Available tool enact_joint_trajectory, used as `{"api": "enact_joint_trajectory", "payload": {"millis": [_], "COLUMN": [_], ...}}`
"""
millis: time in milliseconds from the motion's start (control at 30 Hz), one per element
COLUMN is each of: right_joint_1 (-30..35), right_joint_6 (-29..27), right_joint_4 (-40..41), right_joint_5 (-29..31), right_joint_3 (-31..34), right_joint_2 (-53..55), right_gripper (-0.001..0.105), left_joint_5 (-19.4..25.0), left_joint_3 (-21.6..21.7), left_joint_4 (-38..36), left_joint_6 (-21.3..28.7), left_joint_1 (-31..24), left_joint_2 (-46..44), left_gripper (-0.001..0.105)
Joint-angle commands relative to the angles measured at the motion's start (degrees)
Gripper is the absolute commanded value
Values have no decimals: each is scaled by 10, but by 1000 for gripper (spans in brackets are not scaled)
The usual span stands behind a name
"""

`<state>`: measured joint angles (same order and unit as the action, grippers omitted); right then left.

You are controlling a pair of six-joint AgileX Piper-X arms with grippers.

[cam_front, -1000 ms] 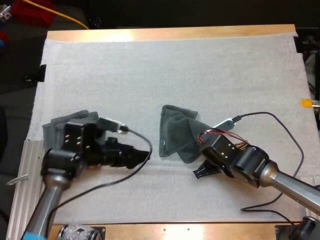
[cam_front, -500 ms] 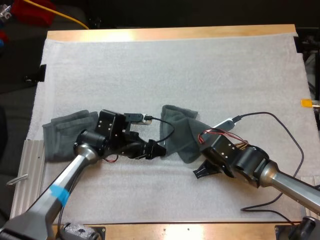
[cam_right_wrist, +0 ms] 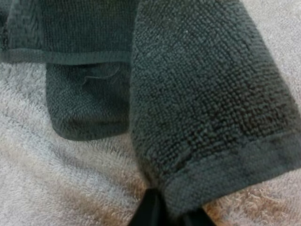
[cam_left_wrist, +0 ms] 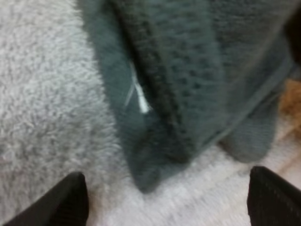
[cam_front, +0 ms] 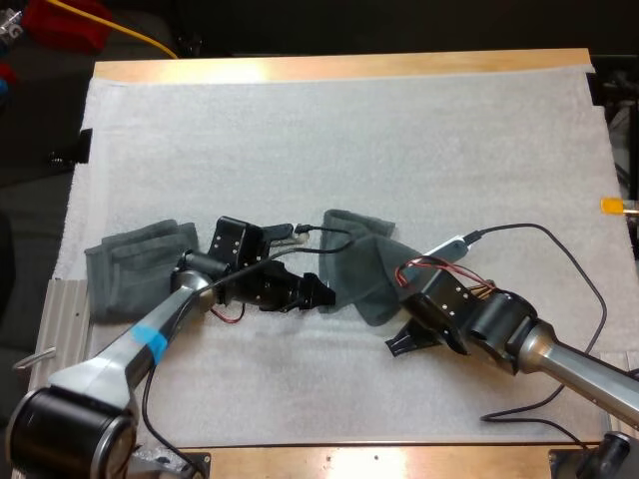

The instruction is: Pick towel from pile, fold and stack

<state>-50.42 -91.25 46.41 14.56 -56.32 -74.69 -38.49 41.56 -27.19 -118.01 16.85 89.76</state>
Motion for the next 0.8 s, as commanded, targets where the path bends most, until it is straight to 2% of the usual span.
{"api": "enact_joint_trajectory", "payload": {"millis": [0,133,367,500,600,767], "right_joint_1": [2,2,2,2,2,2], "right_joint_6": [2,2,2,2,2,2], "right_joint_4": [2,2,-1,-9,-11,-11], "right_joint_5": [4,4,4,4,2,2], "right_joint_3": [-1,-1,-1,-1,-1,-1], "right_joint_2": [5,5,5,5,5,5], "right_gripper": [1,1,1,1,1,1], "left_joint_5": [-7,-37,-57,-39,-4,3], "left_joint_3": [1,1,8,8,10,19], "left_joint_4": [9,22,21,21,21,17], "left_joint_6": [-6,-22,-54,-70,-96,-105], "left_joint_1": [3,3,17,47,60,61], "left_joint_2": [5,30,44,44,45,51], "left_gripper": [69,69,69,69,69,67]}}
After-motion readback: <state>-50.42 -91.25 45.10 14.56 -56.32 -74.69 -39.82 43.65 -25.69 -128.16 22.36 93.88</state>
